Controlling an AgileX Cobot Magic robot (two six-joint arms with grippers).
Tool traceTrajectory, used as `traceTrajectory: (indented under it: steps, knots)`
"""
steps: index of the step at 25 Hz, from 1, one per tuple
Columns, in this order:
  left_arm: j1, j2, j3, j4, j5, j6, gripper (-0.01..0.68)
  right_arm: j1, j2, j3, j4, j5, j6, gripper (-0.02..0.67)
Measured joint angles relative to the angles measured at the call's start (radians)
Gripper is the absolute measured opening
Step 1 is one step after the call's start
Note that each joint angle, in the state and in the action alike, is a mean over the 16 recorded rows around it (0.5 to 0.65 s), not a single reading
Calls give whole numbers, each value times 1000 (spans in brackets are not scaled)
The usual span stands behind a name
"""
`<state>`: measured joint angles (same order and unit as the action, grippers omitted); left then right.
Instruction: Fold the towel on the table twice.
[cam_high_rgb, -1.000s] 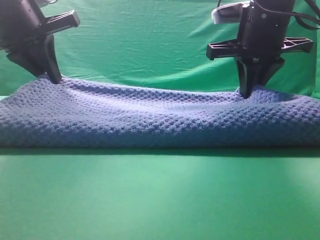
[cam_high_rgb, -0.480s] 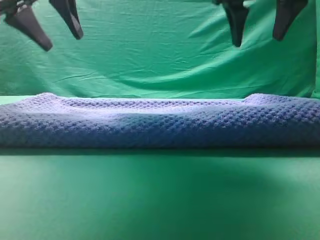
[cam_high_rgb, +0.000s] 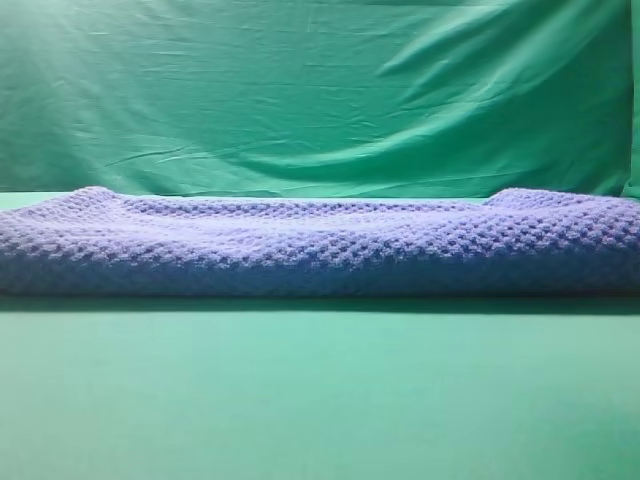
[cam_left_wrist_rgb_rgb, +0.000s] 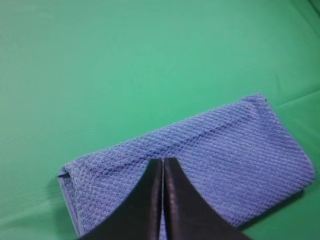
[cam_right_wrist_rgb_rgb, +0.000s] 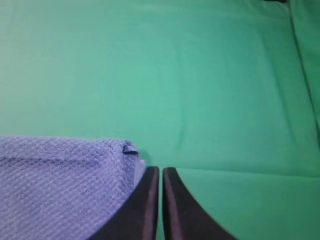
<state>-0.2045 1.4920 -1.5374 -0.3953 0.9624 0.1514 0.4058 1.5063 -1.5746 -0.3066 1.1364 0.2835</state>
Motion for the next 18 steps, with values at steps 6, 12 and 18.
traceTrajectory:
  steps: [6, 12, 18]
  knots:
    - [0, -208, 81, 12, 23, 27, 0, 0, -229, 107, 46, 25, -44, 0]
    - [0, -468, 293, 2, -30, 71, 0, 0, -488, 322, 116, -50, -113, 0]
    - [0, -750, 558, -24, -115, 112, 0, 0, -748, 576, 177, -174, -184, 0]
